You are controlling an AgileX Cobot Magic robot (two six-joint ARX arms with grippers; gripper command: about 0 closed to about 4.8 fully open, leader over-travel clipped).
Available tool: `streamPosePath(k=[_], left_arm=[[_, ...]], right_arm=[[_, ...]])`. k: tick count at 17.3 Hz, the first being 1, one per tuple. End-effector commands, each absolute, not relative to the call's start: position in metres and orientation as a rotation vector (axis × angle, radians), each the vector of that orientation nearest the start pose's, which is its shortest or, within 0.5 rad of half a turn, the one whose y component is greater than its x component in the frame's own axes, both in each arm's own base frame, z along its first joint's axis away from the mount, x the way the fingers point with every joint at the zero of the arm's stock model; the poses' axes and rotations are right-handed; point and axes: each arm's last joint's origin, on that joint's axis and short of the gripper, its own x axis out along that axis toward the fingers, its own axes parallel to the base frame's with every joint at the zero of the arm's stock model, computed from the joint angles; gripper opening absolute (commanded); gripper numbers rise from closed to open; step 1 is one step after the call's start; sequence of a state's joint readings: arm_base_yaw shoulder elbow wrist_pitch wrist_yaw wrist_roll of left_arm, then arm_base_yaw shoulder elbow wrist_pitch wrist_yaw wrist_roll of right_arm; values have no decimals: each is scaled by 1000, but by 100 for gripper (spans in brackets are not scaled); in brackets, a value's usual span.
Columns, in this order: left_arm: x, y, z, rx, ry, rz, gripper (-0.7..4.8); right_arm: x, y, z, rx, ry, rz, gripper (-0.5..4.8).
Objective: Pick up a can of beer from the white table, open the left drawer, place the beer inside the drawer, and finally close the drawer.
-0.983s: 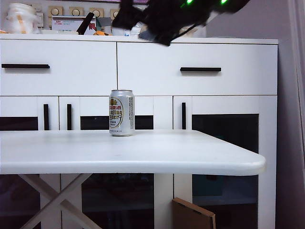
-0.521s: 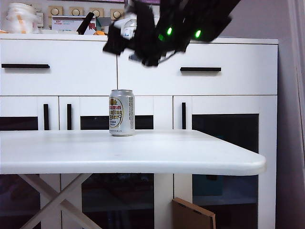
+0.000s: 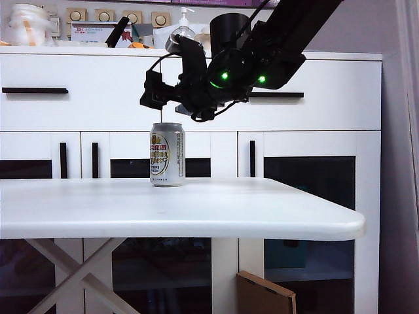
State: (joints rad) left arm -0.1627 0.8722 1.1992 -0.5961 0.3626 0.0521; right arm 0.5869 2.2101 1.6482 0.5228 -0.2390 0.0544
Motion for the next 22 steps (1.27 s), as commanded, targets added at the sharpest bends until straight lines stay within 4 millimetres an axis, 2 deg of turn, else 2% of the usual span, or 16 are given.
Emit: streamPosePath(k=[1,13,19,20,21,22], left_arm=[[150,-35,418,25,245,-529,-5],[151,-36,417,21,249,-552,-5],[151,-36,417,21,250,-552,-5],[151,-36,417,21,250,-551,-5],[151,-36,417,21,250,-552,-5],[151,-36,417,21,250,-551,-5]], right_arm=[[424,292,225,39,83,825,479],[433,297,171,18,183,791,479],[434,298,161,12,209,787,479],[434,298,161,12,209,788,276],[434,298,161,13,208,788,119],[433,299,162,13,207,789,112]])
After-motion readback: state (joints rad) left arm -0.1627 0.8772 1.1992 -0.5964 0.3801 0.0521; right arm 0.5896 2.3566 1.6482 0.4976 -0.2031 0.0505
